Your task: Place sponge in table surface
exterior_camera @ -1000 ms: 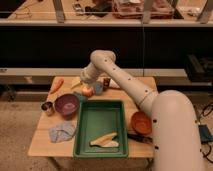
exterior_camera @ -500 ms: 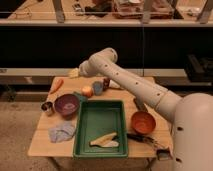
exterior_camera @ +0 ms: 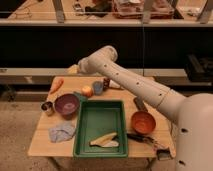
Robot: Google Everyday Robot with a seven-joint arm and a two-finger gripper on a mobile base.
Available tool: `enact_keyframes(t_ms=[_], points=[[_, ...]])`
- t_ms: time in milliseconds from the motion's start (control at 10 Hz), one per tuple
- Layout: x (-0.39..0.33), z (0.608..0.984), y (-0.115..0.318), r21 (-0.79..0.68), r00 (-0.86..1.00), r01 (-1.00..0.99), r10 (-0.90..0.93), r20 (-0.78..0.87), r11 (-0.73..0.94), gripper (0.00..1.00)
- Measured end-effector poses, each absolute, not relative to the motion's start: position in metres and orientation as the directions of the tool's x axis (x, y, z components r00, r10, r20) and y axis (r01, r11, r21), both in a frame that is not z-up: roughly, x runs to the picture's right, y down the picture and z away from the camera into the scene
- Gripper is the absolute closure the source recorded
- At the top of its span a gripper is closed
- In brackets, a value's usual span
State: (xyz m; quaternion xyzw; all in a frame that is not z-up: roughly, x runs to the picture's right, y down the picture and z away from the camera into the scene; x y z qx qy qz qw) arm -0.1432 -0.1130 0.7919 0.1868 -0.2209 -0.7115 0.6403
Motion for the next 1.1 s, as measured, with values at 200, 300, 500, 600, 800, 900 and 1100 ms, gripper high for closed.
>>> enact_keyframes(t_ms=[200,300,500,600,800,900,1100], points=[[-0.16,0.807,-0.129,0.556,-0.184,0.82,-0.983,0.03,-0.137,0.33],[-0.162,0.816,-0.137,0.548,-0.213,0.821,-0.976,0.034,-0.16,0.33],[-0.167,0.83,-0.137,0.522,-0.251,0.832,-0.967,0.048,-0.19,0.33],[-0.17,0.837,-0.129,0.504,-0.266,0.84,-0.962,0.057,-0.202,0.33],[-0.177,0.858,-0.106,0.46,-0.288,0.86,-0.954,0.078,-0.222,0.33],[-0.182,0.865,-0.095,0.453,-0.293,0.863,-0.952,0.088,-0.224,0.33],[-0.196,0.882,-0.069,0.444,-0.304,0.867,-0.947,0.106,-0.228,0.33]])
